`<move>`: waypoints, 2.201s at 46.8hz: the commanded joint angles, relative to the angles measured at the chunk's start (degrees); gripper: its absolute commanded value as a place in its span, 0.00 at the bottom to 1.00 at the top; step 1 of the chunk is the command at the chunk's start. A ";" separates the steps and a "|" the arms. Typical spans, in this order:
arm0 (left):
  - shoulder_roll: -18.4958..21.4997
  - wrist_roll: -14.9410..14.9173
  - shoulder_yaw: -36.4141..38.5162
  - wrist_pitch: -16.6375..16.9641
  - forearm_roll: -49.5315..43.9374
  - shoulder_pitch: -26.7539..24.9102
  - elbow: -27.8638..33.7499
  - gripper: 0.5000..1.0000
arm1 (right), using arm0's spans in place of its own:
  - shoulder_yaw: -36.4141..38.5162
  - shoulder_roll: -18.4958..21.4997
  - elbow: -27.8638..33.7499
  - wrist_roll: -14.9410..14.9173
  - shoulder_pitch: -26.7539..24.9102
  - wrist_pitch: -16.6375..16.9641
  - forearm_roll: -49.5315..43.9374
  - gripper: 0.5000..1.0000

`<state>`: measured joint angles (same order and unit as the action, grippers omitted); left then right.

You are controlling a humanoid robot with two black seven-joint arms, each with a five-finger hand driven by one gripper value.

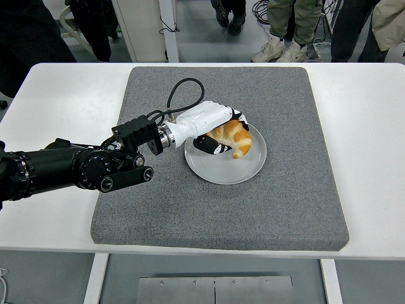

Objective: Place the bread on the plate

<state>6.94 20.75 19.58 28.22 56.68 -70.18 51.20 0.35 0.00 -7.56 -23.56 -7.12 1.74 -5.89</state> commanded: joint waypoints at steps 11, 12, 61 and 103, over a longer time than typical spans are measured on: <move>-0.18 0.00 -0.07 -0.01 -0.08 1.54 -0.14 0.00 | 0.00 0.00 0.00 0.00 0.00 0.01 0.00 1.00; -0.18 0.08 -0.07 -0.01 -0.08 1.54 -0.14 0.00 | 0.00 0.00 0.00 0.00 0.00 0.01 0.00 1.00; 0.18 0.00 -0.77 0.43 -1.04 3.21 -0.14 0.00 | 0.00 0.00 0.00 0.00 0.00 0.01 0.00 1.00; 0.44 0.08 -1.83 1.92 -3.33 4.26 -0.14 0.51 | 0.00 0.00 0.00 0.00 0.00 0.01 0.00 1.00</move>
<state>7.37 20.74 17.75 30.16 53.43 -65.92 51.07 0.35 0.00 -7.56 -23.54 -7.12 1.76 -5.89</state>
